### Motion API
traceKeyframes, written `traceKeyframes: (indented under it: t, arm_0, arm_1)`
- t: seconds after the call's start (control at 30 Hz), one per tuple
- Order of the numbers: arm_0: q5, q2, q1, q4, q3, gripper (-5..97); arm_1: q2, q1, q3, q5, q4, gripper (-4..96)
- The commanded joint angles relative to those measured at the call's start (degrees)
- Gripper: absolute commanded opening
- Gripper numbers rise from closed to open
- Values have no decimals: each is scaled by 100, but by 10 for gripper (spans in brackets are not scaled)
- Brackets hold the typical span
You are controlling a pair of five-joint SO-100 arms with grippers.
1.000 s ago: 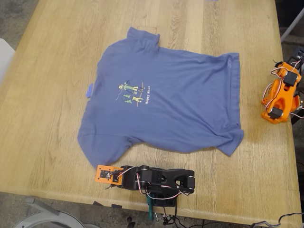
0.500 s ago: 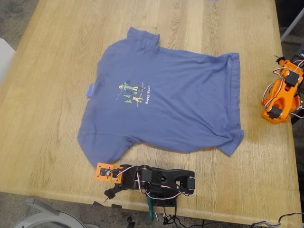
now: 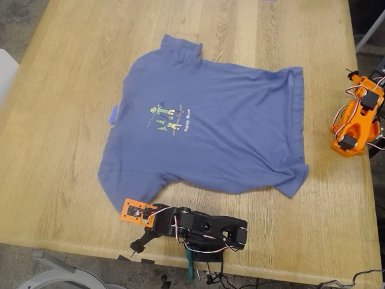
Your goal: Fold a T-shirt
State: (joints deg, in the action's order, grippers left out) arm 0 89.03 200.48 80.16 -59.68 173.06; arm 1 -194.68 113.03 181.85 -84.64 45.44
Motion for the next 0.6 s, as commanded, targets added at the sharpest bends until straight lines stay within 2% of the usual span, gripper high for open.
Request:
traceKeyframes:
  t: [0.0,0.23,0.57]
  arm_0:
    - [-18,633,-79,-308,-694,505]
    - [-9,606,-202,-1178,-1362,508]
    - [-26,-281,-554,-1345,-2487,508]
  arm_1:
    - [-53,-79,-264,44,237,345]
    - [-53,-756,-1134,79,1266,346]
    - [-53,-1942,-2312,88,2443,345]
